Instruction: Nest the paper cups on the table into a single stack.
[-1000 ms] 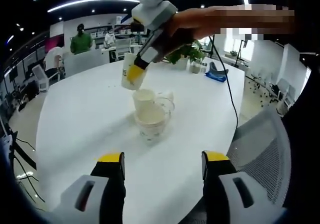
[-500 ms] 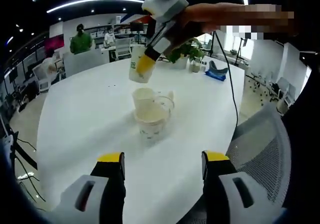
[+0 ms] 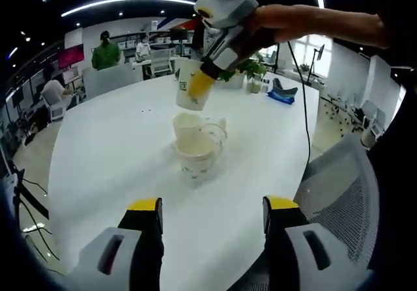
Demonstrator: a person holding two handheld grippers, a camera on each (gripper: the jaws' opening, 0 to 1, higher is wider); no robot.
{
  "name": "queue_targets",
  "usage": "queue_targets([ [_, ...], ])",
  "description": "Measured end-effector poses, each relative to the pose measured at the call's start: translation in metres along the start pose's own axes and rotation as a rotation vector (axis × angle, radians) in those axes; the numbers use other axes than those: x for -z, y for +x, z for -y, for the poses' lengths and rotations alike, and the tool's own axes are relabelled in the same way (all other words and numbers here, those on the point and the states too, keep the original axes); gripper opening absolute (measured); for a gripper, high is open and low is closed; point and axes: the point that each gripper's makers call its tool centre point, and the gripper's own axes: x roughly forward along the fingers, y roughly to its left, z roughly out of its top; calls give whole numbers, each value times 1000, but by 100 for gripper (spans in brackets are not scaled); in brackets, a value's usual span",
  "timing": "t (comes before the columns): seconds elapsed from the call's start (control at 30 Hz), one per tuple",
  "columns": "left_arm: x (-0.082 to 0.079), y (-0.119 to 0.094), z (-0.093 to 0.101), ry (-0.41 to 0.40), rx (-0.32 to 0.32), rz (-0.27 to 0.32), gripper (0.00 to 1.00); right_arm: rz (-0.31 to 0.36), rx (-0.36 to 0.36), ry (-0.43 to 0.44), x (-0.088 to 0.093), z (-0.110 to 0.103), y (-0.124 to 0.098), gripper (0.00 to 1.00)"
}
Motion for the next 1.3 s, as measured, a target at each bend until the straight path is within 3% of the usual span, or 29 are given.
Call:
queue_targets([
  [1.3, 7, -1, -10, -19, -13, -9, 61, -87, -98, -26, 27, -44, 44, 0],
])
